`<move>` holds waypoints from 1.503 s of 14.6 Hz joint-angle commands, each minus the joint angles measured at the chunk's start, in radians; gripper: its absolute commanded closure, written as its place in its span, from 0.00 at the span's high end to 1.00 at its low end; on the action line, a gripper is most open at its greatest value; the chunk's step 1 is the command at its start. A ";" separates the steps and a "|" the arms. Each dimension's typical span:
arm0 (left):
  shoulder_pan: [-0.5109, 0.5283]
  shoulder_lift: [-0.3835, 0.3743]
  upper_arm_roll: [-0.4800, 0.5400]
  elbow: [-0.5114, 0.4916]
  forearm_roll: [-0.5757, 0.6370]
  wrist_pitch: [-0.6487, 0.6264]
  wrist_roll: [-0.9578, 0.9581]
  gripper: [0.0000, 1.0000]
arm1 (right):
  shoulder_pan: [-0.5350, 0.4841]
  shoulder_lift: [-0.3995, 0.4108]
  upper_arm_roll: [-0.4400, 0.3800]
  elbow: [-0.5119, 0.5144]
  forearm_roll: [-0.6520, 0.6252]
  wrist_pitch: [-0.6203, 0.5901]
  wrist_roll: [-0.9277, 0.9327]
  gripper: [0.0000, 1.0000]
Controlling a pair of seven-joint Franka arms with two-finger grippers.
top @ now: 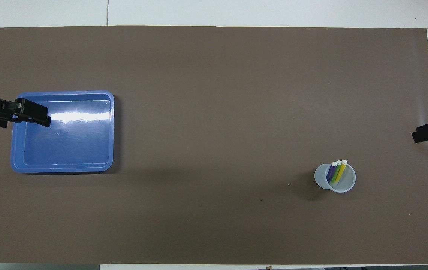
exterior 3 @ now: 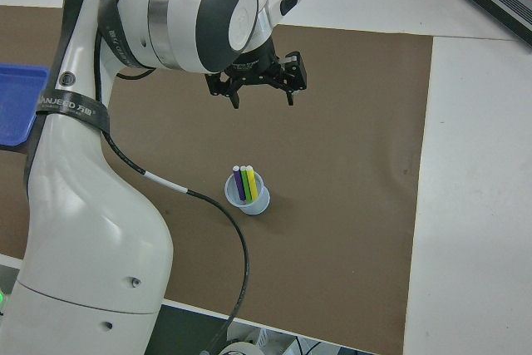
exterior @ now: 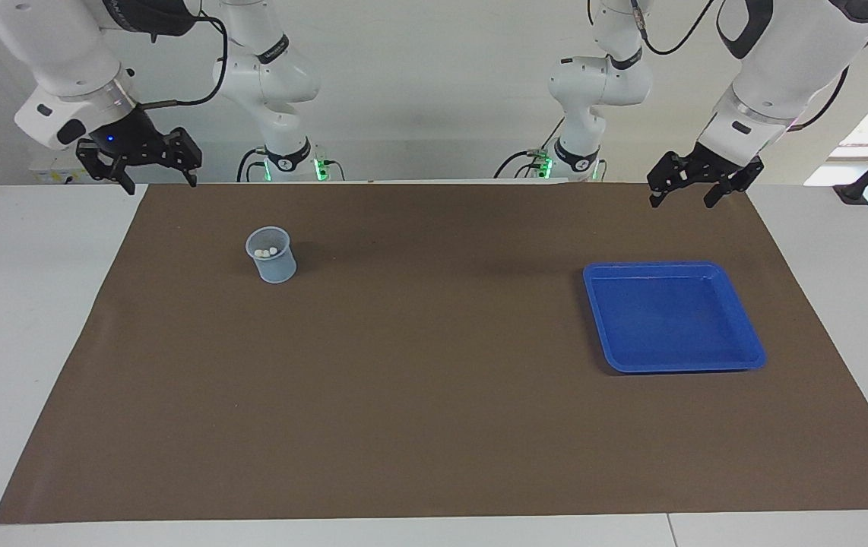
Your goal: Transfer and insert pens with both arms
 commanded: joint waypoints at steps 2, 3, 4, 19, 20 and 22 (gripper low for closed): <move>0.006 0.011 -0.003 0.023 -0.004 -0.014 -0.001 1.00 | 0.024 0.007 -0.014 0.007 -0.006 -0.001 0.032 1.00; 0.006 0.011 -0.003 0.024 -0.004 -0.013 -0.003 1.00 | 0.042 0.003 -0.032 0.005 -0.006 -0.003 0.035 1.00; 0.008 0.011 -0.003 0.023 -0.004 -0.011 -0.003 1.00 | 0.051 0.003 -0.052 0.002 -0.006 -0.001 0.035 1.00; 0.008 -0.004 -0.003 0.008 -0.006 -0.010 0.000 1.00 | 0.012 0.012 -0.045 0.007 0.032 0.016 0.052 1.00; 0.008 -0.003 -0.003 0.008 -0.006 -0.010 0.000 1.00 | 0.012 0.010 -0.045 0.007 0.031 0.016 0.051 1.00; 0.008 -0.004 -0.003 0.008 -0.006 -0.010 0.000 1.00 | 0.012 0.010 -0.045 0.010 0.031 0.016 0.049 1.00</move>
